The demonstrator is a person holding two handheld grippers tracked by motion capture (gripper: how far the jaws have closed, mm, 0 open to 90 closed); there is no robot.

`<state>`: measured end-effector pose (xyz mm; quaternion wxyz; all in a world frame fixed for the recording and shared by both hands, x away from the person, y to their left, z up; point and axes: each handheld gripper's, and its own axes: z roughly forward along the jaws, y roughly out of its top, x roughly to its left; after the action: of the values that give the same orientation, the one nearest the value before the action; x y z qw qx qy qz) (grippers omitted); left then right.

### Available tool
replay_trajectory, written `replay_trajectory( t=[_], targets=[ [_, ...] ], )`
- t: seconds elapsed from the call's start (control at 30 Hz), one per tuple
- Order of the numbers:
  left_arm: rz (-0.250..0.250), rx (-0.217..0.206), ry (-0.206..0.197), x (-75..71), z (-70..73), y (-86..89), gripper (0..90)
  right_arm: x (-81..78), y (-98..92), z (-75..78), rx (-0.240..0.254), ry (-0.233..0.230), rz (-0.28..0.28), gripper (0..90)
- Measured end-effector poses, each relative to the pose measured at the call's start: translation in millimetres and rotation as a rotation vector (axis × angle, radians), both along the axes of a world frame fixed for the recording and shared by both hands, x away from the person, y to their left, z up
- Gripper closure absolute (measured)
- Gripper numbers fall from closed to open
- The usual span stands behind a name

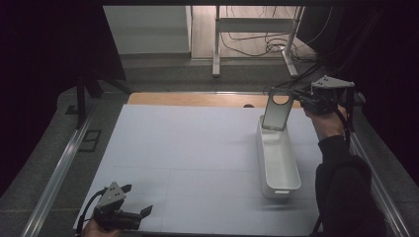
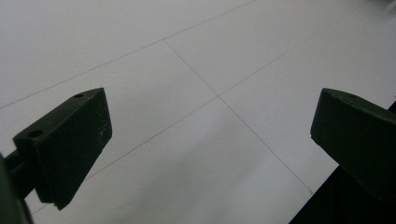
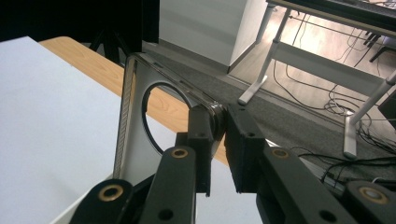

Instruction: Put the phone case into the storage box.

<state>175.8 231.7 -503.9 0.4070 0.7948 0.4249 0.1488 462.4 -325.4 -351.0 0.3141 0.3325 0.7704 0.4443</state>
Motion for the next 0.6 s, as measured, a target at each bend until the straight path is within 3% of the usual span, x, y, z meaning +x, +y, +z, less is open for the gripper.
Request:
replay_trajectory(
  t=[0.6],
  targets=[
    [0.004, 0.005, 0.004, 0.1, -0.2, -0.4, 0.1, 8.7, 6.5, -30.6, -0.035, -0.011, 0.03, 80.2]
  ],
)
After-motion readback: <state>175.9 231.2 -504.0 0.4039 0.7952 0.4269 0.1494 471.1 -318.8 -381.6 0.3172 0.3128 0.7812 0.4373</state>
